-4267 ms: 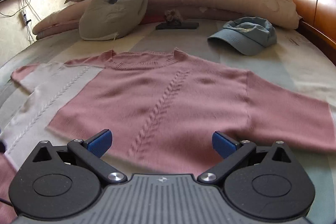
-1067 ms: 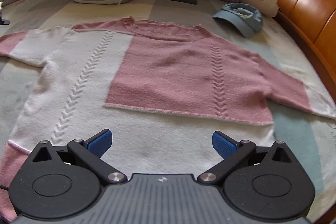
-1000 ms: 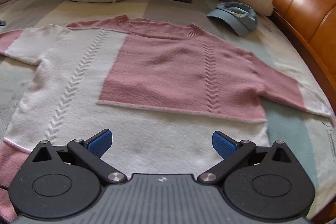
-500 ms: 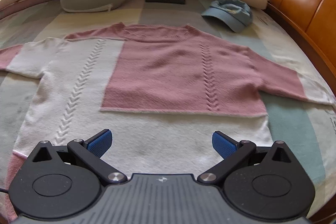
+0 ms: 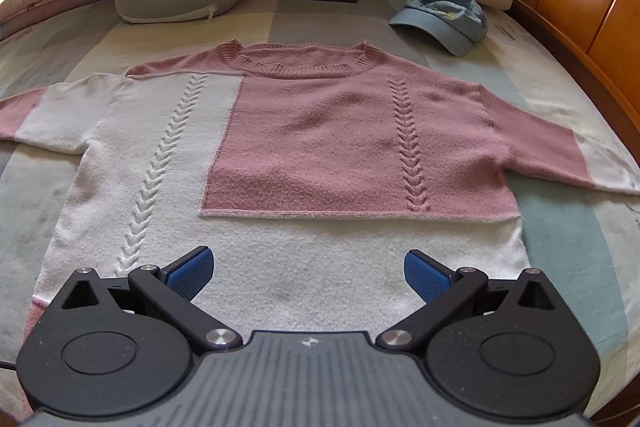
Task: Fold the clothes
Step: 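Close the left gripper on the pink ribbed cuff and lift it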
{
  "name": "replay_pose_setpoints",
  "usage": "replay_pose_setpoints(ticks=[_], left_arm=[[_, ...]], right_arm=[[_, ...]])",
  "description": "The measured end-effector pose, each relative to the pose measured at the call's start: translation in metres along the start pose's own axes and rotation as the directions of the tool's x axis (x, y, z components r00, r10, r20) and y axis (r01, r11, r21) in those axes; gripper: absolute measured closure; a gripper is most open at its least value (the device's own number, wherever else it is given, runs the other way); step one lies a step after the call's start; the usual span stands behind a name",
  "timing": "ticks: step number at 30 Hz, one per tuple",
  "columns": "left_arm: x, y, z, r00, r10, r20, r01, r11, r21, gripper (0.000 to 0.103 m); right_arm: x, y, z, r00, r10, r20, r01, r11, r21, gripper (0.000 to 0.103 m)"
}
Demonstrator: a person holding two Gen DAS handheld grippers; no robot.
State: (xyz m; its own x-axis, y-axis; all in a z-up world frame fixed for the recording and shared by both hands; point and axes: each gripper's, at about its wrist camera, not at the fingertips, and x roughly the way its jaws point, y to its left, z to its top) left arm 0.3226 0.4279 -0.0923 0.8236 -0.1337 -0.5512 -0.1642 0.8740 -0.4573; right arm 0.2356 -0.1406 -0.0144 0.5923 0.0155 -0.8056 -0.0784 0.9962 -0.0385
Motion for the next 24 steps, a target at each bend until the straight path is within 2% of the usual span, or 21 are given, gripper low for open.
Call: replay_pose_setpoints(ticks=[4,7,8,12,16,21,24], left_arm=[[0.004,0.008,0.006,0.999,-0.025,0.046,0.03,0.995,-0.095,0.001],[0.001,0.005,-0.001,0.995,-0.082,0.061,0.09,0.983,-0.158,0.001],[0.002,0.002,-0.004,0.993,-0.099,0.06,0.107,0.983,-0.146,0.001],[0.012,-0.005,-0.001,0.994,-0.094,0.061,0.099,0.991,-0.091,0.001],[0.029,-0.001,0.012,0.993,-0.087,0.078,0.098,0.983,-0.153,0.001],[0.035,-0.017,0.011,0.996,-0.018,0.086,0.026,0.995,-0.093,0.001],[0.036,-0.014,0.013,0.994,-0.025,0.102,0.039,0.99,-0.134,0.001]], right_arm=[[-0.002,0.002,0.002,1.0,-0.013,-0.003,0.013,1.0,-0.012,0.0],[-0.005,0.003,0.004,1.0,-0.022,-0.004,0.022,0.999,-0.024,0.0],[-0.006,0.003,0.004,1.0,-0.023,-0.004,0.023,0.999,-0.026,0.0],[-0.006,0.003,0.007,1.0,-0.026,-0.012,0.026,0.999,-0.026,0.0],[-0.006,0.004,0.007,1.0,-0.023,-0.005,0.022,0.999,-0.036,0.0],[-0.009,-0.001,0.002,1.0,0.01,0.011,-0.01,1.0,-0.009,0.0],[-0.008,-0.006,-0.002,1.0,0.025,0.014,-0.025,1.0,0.018,0.0]])
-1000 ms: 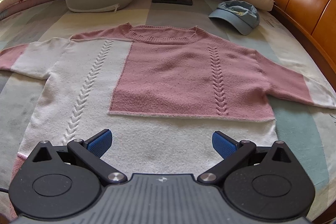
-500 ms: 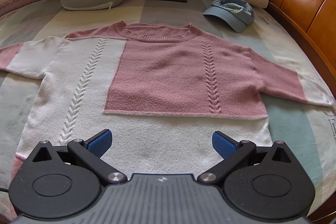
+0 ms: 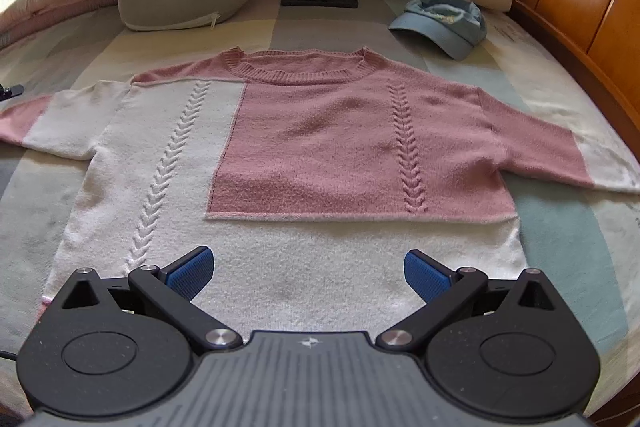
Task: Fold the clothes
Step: 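Close the left gripper on the pink ribbed cuff and lift it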
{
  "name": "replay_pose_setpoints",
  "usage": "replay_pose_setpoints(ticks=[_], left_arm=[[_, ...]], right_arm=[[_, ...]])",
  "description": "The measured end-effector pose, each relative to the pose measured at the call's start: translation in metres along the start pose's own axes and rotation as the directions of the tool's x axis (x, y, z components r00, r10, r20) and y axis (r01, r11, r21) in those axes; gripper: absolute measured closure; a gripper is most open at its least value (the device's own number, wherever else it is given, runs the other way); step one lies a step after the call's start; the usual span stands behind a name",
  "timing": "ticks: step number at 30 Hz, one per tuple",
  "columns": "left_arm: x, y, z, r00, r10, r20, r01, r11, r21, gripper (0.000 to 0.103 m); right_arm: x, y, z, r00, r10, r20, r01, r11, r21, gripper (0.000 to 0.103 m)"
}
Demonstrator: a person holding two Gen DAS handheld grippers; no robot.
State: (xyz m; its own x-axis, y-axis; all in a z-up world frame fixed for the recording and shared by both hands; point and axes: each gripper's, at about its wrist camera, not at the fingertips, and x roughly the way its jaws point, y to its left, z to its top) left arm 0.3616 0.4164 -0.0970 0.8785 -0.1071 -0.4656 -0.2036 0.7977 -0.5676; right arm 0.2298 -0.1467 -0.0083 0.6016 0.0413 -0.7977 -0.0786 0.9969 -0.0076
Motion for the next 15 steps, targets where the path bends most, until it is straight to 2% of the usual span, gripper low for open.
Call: replay_pose_setpoints(ticks=[4,6,11,15], left_arm=[[0.004,0.003,0.007,1.0,-0.004,0.014,0.005,0.998,-0.061,0.001],[0.002,0.0,0.007,0.999,-0.036,0.027,0.038,0.994,-0.099,0.001],[-0.01,-0.023,0.009,0.994,-0.092,0.056,0.094,0.995,-0.043,0.001],[-0.018,-0.037,0.014,0.993,-0.098,0.062,0.1,0.995,-0.029,0.001]], right_arm=[[-0.001,-0.004,-0.002,1.0,0.017,0.015,-0.018,1.0,0.022,0.0],[-0.002,-0.003,-0.002,0.999,0.026,0.024,-0.026,1.0,0.018,0.0],[-0.006,-0.004,-0.001,0.996,0.071,0.054,-0.071,0.997,0.002,0.0],[-0.006,-0.008,-0.002,0.994,0.091,0.061,-0.091,0.996,0.006,0.0]])
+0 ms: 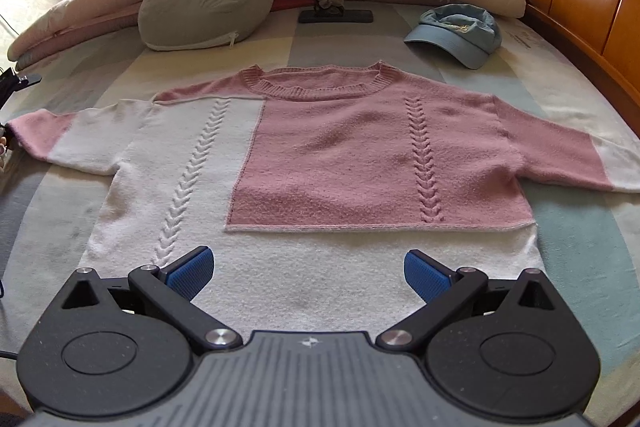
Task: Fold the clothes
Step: 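Close the left gripper on the pink ribbed cuff and lift it, then carry the held sleeve up and across the sweater body with the left gripper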
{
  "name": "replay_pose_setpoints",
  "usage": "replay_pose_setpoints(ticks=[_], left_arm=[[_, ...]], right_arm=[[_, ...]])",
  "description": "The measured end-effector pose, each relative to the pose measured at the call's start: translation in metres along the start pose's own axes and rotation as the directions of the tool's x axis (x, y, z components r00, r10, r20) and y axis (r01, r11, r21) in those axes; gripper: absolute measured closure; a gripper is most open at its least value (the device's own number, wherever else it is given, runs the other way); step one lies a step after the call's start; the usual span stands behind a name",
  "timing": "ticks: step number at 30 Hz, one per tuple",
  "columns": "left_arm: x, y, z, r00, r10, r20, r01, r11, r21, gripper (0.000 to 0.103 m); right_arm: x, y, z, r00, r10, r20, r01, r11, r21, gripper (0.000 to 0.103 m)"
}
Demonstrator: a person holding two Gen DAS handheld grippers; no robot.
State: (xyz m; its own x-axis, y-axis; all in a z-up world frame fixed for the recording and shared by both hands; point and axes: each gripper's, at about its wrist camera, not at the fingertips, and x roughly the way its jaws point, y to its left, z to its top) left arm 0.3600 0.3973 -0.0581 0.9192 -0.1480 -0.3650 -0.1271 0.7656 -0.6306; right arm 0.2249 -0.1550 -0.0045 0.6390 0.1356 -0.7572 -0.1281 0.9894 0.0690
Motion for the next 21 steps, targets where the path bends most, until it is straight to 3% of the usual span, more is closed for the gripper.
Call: replay_pose_setpoints(ticks=[13,21], left_arm=[[-0.018,-0.065,0.002,1.0,0.003,0.025,-0.005,0.997,0.077,0.001],[-0.035,-0.11,-0.008,0.997,0.046,0.062,-0.052,0.994,0.098,0.001]], right_arm=[[-0.003,-0.021,-0.006,0.993,0.113,-0.02,-0.113,0.993,-0.033,0.0],[-0.003,-0.035,-0.005,0.963,0.248,-0.101,-0.259,0.959,-0.115,0.0]])
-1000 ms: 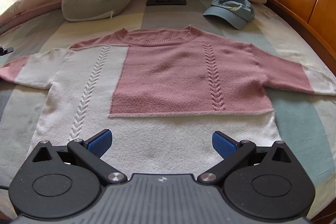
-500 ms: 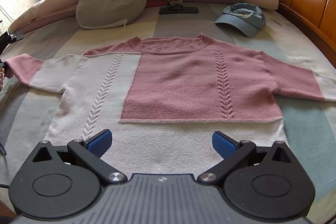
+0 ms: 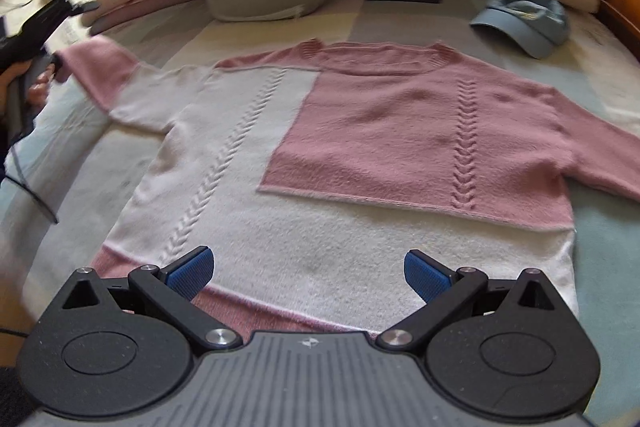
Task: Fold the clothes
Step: 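Carry the held sleeve up and across the sweater body with the left gripper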
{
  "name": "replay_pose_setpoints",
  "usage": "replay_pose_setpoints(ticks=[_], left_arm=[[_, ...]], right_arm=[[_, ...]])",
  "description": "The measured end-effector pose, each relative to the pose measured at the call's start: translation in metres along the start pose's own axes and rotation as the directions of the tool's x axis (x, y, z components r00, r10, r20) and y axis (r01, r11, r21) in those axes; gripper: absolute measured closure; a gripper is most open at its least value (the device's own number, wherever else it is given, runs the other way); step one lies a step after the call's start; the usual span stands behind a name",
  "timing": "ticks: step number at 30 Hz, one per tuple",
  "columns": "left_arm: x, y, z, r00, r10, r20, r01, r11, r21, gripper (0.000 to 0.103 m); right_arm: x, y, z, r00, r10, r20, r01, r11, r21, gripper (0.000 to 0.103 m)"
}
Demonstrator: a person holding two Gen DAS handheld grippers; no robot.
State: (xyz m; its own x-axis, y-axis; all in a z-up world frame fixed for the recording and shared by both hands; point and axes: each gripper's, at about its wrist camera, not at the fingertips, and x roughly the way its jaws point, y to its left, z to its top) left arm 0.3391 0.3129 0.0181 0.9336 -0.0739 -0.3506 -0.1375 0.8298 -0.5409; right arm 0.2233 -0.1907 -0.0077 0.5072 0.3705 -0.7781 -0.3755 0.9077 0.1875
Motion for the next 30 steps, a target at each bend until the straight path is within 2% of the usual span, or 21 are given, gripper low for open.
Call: replay_pose_setpoints(ticks=[8,11,15,18,30], left_arm=[[-0.007,-0.047,0.001,0.999,0.046,-0.006,-0.046,0.999,0.027,0.001],[-0.004,-0.067,0.004,0.997,0.068,-0.034,-0.067,0.997,0.034,0.001],[0.002,-0.096,0.008,0.996,0.063,-0.058,-0.061,0.997,0.035,0.001],[0.007,-0.12,0.008,0.994,0.083,-0.076,-0.076,0.993,0.091,0.001],[0.024,-0.192,-0.019,0.985,0.04,-0.17,-0.007,0.981,0.192,0.001]], right_arm=[[-0.01,-0.019,-0.006,0.997,0.076,-0.008,-0.077,0.996,-0.049,0.0],[-0.012,-0.029,-0.012,0.996,0.093,-0.005,-0.093,0.994,-0.05,0.0],[-0.016,-0.041,-0.016,0.995,0.103,0.012,-0.102,0.994,-0.034,0.0],[-0.017,-0.047,-0.019,0.996,0.089,0.023,-0.088,0.995,-0.039,0.0],[-0.014,-0.064,-0.022,0.997,0.071,0.0,-0.071,0.994,-0.085,0.0]])
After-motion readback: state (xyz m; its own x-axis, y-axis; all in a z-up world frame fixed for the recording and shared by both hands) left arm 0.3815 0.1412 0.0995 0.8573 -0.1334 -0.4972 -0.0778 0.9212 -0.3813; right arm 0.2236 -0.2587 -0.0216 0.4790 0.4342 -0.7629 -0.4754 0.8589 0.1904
